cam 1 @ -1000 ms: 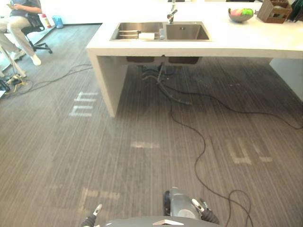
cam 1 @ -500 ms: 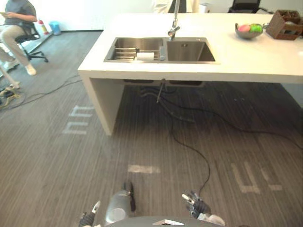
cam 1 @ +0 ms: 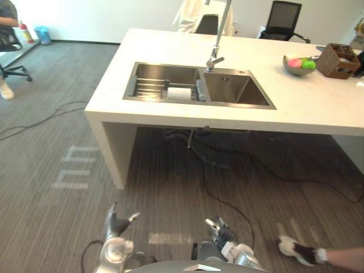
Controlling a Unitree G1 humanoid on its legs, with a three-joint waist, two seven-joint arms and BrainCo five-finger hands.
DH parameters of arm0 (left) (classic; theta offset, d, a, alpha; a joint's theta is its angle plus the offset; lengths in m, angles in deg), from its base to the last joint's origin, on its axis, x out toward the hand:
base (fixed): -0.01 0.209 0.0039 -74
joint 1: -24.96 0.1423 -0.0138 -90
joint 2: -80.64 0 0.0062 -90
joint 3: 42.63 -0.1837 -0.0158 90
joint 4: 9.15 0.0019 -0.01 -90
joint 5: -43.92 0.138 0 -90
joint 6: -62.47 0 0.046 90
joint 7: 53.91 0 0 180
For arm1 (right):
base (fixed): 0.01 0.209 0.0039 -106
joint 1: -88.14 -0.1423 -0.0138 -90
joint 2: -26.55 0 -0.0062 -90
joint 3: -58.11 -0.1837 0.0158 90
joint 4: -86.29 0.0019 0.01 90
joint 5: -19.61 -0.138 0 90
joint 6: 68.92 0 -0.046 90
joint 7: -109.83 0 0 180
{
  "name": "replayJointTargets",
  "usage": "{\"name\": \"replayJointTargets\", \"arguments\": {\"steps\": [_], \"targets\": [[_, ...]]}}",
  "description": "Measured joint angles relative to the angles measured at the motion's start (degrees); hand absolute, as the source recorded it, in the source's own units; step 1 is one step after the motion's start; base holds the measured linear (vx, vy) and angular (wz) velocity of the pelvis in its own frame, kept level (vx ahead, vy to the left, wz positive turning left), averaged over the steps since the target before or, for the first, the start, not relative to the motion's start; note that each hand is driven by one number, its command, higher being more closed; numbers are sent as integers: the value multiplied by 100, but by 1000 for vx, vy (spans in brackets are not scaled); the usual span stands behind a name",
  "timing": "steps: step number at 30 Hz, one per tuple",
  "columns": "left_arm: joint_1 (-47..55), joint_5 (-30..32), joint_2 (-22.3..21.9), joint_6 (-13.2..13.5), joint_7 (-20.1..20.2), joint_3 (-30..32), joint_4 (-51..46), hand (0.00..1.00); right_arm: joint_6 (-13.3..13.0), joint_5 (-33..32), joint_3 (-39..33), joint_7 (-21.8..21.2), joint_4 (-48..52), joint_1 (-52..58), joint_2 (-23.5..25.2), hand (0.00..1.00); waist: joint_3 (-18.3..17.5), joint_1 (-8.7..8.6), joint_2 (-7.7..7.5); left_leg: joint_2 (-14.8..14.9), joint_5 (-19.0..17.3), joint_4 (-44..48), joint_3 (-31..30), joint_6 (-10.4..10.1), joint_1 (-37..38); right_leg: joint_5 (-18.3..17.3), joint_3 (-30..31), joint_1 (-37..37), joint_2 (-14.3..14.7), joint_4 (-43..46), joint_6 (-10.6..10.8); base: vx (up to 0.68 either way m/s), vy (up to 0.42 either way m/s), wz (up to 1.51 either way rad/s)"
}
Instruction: Walk over to the sink, pick up the cup, carry it to the dishwasher, place the cup inside the dishwasher, then close the dishwasher door
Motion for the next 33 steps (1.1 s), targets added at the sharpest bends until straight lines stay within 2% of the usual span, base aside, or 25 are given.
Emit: {"name": "replayJointTargets", "arguments": {"steps": [1,2,3,4,5,7,8,9,10,11,12,13,14,15,16,17,19,20,22,23,24,25,27,30,33], "targets": [[-93,-48,18,0,-11,1,-178,0,-1,20,70,39,53,2,-18,0,13,-50,23,43,-21,68,-41,-16,33,10,-86,11,34,-616,0,350,-40,19],[-255,-134,110,0,-52,-58,-779,0,23,45,87,123,180,37,-23,0,49,-68,81,133,-44,216,-140,-32,48,214,-115,45,148,-1937,-79,352,-79,35],[-422,-147,253,-3,-51,-103,-1475,0,30,67,76,136,282,61,-55,0,136,-103,229,304,-230,486,-283,-93,39,656,-79,181,271,-3191,-52,353,-95,45],[-455,-146,321,-1,-45,-105,-1837,0,104,114,84,161,358,59,-109,0,171,-136,290,390,-379,633,-378,-155,18,880,-24,275,327,-3715,17,311,-141,64],[-524,-93,457,21,-58,-134,-2503,0,150,229,144,177,498,98,-191,0,235,-144,374,535,-759,1024,-542,-259,-21,1144,163,371,379,-4210,123,306,-223,64],[-527,187,612,71,-87,-101,-3307,0,171,272,203,201,710,264,-208,0,226,-101,326,679,-1454,1563,-700,-487,81,1141,328,477,327,-3779,32,404,-382,51],[-352,483,642,123,-184,-95,-3811,0,221,270,212,225,930,386,-225,0,220,7,368,806,-1828,1845,-762,-636,175,1409,370,403,369,-3331,-45,437,-444,21],[-234,649,631,155,-235,-111,-4071,0,270,269,207,230,1076,431,-227,0,218,5,438,913,-1980,1939,-799,-688,221,1422,346,326,438,-2988,-59,525,-526,15],[-17,985,585,229,-268,-133,-4516,0,394,265,194,254,1354,543,-350,0,150,-5,616,1155,-2154,1908,-850,-807,351,1133,235,157,591,-2409,-148,464,-338,22],[149,1274,501,318,-258,-209,-4927,0,584,265,203,321,1548,627,-407,0,6,-17,729,1327,-1955,1916,-865,-828,477,756,43,205,700,-2228,-229,489,-322,27],[153,1375,444,345,-238,-251,-5119,0,639,265,197,358,1587,630,-430,0,-21,-52,776,1407,-1809,2288,-900,-619,317,628,-30,210,735,-2178,-268,586,-361,33],[120,1591,273,466,-193,-370,-5586,0,859,283,196,361,1705,657,-516,0,-39,-104,886,1757,-814,3796,-851,-421,-542,444,-185,484,826,-2322,-457,475,-316,33],[79,1675,215,513,-180,-372,-5635,0,932,300,197,355,1776,694,-550,0,-23,-127,894,1927,-620,4224,-803,-473,-770,418,-236,666,886,-2489,-484,457,-295,27],[26,1778,191,524,-168,-373,-5639,0,989,353,197,348,1781,723,-569,0,-28,-128,905,2058,-657,4471,-701,-530,-906,420,-263,889,946,-2671,-496,507,-205,13],[-118,1959,246,487,-31,-354,-5602,0,1128,466,287,328,1614,741,-566,0,-42,-98,884,2105,-829,4413,-486,-559,-914,475,-318,1543,964,-3158,-522,516,-191,0],[-161,2014,277,460,36,-358,-5583,0,1156,494,308,304,1505,736,-566,0,-51,-83,854,2064,-895,4177,-388,-570,-884,488,-308,1747,948,-3339,-525,595,-194,-17],[-275,2065,421,323,220,-429,-5576,0,1162,517,325,291,1198,678,-560,0,-130,-32,803,1804,-963,2908,-156,-615,-802,505,-242,2162,850,-3745,-501,427,-86,-22],[-443,2140,521,194,392,-566,-5523,0,1144,565,313,193,958,578,-593,0,-150,-39,805,1475,-743,1492,-154,-730,-816,513,-208,2288,751,-3861,-487,386,-21,-12],[-616,2217,584,118,553,-759,-5415,0,1125,664,292,129,784,490,-643,0,-211,-74,899,1198,423,111,-315,-758,-826,487,-167,2300,789,-3879,-444,313,30,-15],[-704,2296,752,42,765,-953,-5304,0,1110,732,298,81,601,405,-644,0,-292,-90,859,1104,1014,-243,-324,-889,-763,389,-81,2358,830,-3903,-296,309,43,-11],[-761,2365,995,-73,1044,-1165,-5198,0,1112,746,316,78,452,335,-537,0,-401,-176,729,973,1179,-616,-323,-832,-550,391,-106,2379,747,-3875,-297,291,40,-5],[-807,2395,1104,-126,1176,-1273,-5164,0,1107,784,318,79,412,331,-492,0,-437,-207,674,965,1229,-841,-323,-846,-443,391,-103,2369,739,-3869,-297,275,8,13],[-910,2503,1492,-466,1668,-1527,-5054,0,1117,955,442,81,204,189,-367,0,-510,-244,482,920,1391,-1381,-247,-880,-193,390,-59,2366,729,-3941,-299,184,9,-3],[-1031,2631,1769,-922,2180,-1620,-4732,0,1130,1073,609,81,140,79,-383,0,-517,-312,473,875,1402,-1466,-240,-879,-140,399,-48,2391,724,-3968,-313,94,-30,-1],[-1071,2851,1916,-1171,2679,-1671,-4675,0,1216,1172,771,94,90,-23,-407,0,-522,-381,496,899,1411,-1543,-234,-894,-76,403,-24,2436,748,-4006,-318,18,-39,-1]]}}
